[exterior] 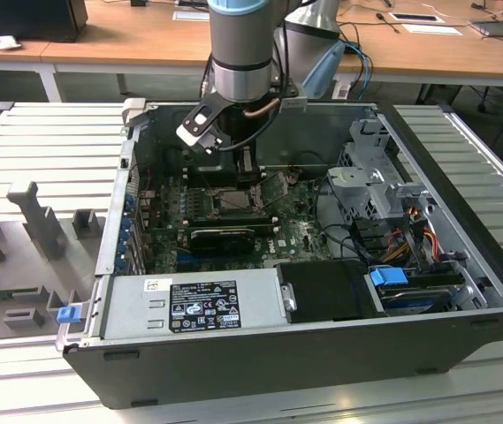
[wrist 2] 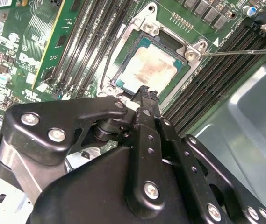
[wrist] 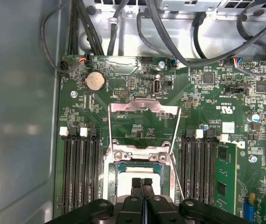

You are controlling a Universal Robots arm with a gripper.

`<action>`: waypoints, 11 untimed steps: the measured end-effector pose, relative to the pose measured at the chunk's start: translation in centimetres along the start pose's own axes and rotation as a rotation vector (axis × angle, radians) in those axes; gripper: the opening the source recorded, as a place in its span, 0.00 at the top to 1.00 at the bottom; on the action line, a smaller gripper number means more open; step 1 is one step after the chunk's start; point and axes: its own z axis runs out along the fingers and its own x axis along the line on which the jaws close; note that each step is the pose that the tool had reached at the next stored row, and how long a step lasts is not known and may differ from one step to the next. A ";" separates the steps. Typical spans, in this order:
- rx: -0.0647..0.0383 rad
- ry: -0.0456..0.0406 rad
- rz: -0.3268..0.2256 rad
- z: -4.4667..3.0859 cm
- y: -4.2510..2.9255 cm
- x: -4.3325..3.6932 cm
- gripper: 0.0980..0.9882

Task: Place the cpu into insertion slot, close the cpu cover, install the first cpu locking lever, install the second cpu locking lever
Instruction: 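Close the cpu cover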

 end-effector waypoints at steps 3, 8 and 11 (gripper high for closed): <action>0.000 0.0002 0.000 -0.12 0.03 0.01 0.99; 0.001 0.0002 0.000 -0.24 0.23 0.00 0.99; 0.002 0.0001 0.000 -0.27 0.38 -0.01 0.99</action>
